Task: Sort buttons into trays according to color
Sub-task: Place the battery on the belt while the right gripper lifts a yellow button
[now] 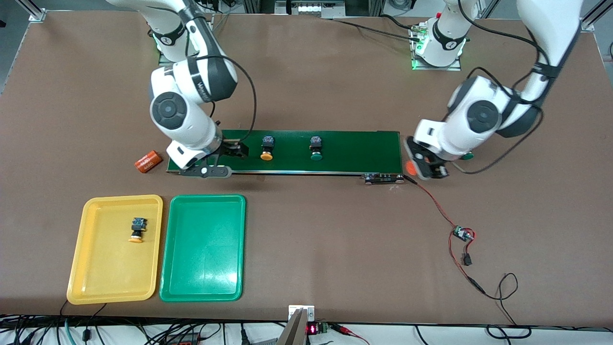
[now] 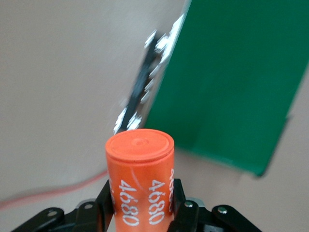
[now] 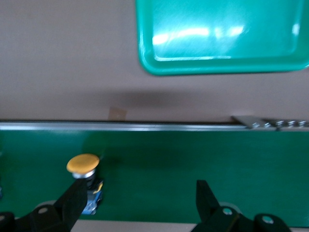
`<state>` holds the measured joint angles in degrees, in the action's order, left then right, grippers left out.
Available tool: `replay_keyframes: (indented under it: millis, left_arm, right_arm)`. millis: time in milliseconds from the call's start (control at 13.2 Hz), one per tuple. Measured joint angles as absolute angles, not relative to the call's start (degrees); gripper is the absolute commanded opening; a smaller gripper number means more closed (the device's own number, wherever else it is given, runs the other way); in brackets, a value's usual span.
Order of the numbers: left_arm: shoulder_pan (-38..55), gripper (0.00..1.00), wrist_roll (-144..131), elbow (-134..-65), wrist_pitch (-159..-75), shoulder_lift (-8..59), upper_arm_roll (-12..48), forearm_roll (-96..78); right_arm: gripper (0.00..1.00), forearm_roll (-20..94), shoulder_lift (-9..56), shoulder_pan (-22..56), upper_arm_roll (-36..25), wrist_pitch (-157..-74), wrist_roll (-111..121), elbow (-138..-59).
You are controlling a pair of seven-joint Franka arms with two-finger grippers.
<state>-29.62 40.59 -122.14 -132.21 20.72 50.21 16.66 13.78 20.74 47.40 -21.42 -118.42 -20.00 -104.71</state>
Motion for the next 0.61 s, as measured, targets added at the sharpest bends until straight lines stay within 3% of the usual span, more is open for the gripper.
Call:
replay_keyframes:
  millis: [454,530,606]
  left_arm:
    - [-24.6,0.23,39.1,-122.1,-138.1,26.3,52.2,16.6]
    - [-23.4,0.32,36.9,-122.1,-138.6,27.4,52.2,16.6]
    - [-22.2,0.90,34.8,-122.1,-138.8,28.1,52.3,16.6]
  right_arm:
    - [1.00,13.8,21.6,52.9,-21.4,-118.5,-25.9,-106.5]
    - [1.00,13.8,22.1,53.3,-21.4,-118.5,-26.1,-106.5]
    - [1.00,13.7,22.7,53.6,-21.4,-118.5,-26.1,-106.6]
